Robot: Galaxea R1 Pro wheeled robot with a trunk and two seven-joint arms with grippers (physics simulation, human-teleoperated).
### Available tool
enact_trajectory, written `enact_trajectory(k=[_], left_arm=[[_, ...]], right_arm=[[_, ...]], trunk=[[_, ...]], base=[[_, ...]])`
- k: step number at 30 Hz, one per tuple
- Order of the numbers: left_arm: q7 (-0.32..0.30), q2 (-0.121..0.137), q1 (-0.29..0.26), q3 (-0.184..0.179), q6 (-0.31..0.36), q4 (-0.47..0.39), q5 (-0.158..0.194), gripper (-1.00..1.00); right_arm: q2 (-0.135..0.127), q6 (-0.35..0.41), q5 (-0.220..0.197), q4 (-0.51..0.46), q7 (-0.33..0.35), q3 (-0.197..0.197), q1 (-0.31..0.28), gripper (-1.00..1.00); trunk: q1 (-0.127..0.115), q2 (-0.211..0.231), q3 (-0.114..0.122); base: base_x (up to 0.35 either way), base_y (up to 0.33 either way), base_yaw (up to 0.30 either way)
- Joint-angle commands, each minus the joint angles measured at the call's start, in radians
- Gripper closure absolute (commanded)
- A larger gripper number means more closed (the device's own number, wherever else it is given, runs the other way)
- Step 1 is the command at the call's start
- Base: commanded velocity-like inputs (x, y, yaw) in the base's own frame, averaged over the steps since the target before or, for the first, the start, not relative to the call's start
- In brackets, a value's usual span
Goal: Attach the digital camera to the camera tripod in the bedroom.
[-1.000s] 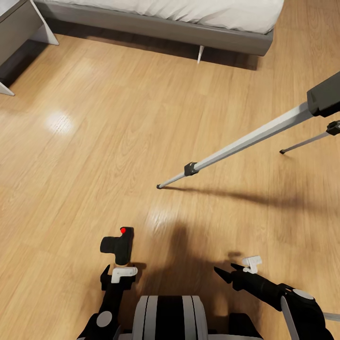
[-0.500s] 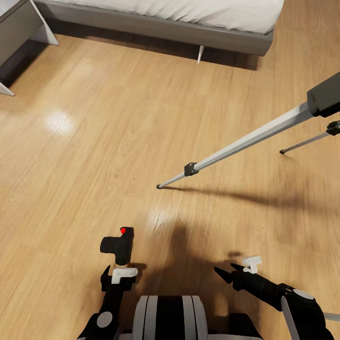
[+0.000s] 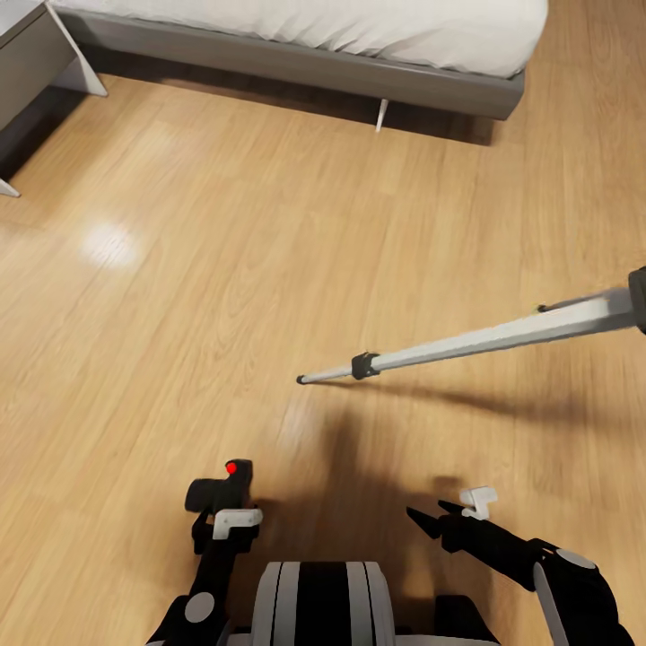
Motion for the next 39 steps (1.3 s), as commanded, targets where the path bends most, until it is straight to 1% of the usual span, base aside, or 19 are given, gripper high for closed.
enact_trajectory(k=[1,7,18,19,34,39], left_arm=[[0.008,0.000,0.000,-0.001,-0.001,0.001,-0.011,-1.00],[0.008,0.000,0.000,-0.001,-0.003,0.001,-0.011,-1.00],[0.008,0.000,0.000,-0.001,-0.004,0.003,-0.010,-1.00],[0.008,0.000,0.000,-0.001,-0.004,0.003,-0.010,1.00],[0.009,0.000,0.000,-0.001,-0.014,0.012,-0.012,1.00],[0.011,0.000,0.000,-0.001,-0.014,0.001,-0.013,1.00]], right_arm=[[0.000,0.006,0.003,-0.001,0.006,-0.002,-0.001,-1.00],[0.000,0.006,0.003,-0.001,0.006,-0.002,-0.001,-1.00],[-0.001,0.006,0.003,-0.002,0.006,-0.003,-0.001,-1.00],[-0.001,0.007,0.003,-0.002,0.006,-0.004,-0.001,-1.00],[-0.001,0.008,0.003,-0.001,0.006,-0.004,-0.001,-1.00],[-0.001,0.008,0.003,-0.001,0.006,-0.004,-0.001,-1.00]], trunk=[[0.000,0.000,0.000],[0.000,0.000,0.000],[0.000,0.000,0.000],[0.000,0.000,0.000],[0.000,0.000,0.000],[0.000,0.000,0.000]], base=[[0.246,0.000,0.000],[0.116,0.000,0.000],[0.017,0.000,0.000],[0.003,0.000,0.000],[0.000,0.000,0.000],[0.000,0.000,0.000]])
